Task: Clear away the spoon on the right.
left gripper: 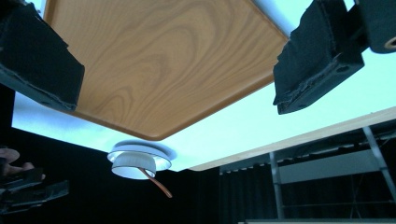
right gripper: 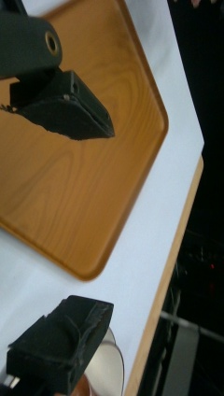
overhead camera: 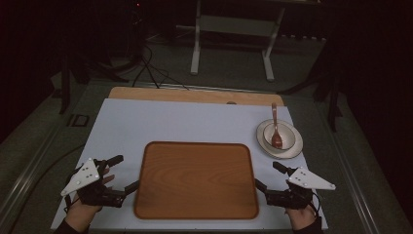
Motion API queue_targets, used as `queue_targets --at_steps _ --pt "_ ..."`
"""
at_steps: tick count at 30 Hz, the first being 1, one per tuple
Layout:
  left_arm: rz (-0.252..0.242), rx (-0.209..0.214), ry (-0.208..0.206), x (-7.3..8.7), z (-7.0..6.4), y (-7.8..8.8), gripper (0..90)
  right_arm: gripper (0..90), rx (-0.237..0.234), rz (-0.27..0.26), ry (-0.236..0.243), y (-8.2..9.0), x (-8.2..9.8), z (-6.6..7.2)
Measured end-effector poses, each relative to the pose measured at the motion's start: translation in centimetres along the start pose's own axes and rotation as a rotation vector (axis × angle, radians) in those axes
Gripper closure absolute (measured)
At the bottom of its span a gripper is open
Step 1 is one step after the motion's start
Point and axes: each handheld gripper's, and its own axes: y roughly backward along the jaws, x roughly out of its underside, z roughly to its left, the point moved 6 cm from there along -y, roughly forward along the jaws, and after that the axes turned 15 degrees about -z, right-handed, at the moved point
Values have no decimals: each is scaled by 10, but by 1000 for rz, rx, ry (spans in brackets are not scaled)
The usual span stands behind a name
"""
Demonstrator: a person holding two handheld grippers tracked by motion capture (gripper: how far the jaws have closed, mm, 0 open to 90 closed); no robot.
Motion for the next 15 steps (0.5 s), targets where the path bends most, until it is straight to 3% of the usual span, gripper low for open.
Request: queue_targets --at_steps 5,8,15 --pt "-5 -1 -8 -1 -1 -1 30 114 -74 27 -10 -2 -6 12" --pt "1 2 -13 -1 -2 -1 30 113 -103 42 8 -3 -14 19" --pt "0 -1 -17 0 -2 -1 30 112 -128 -14 24 -2 -40 20"
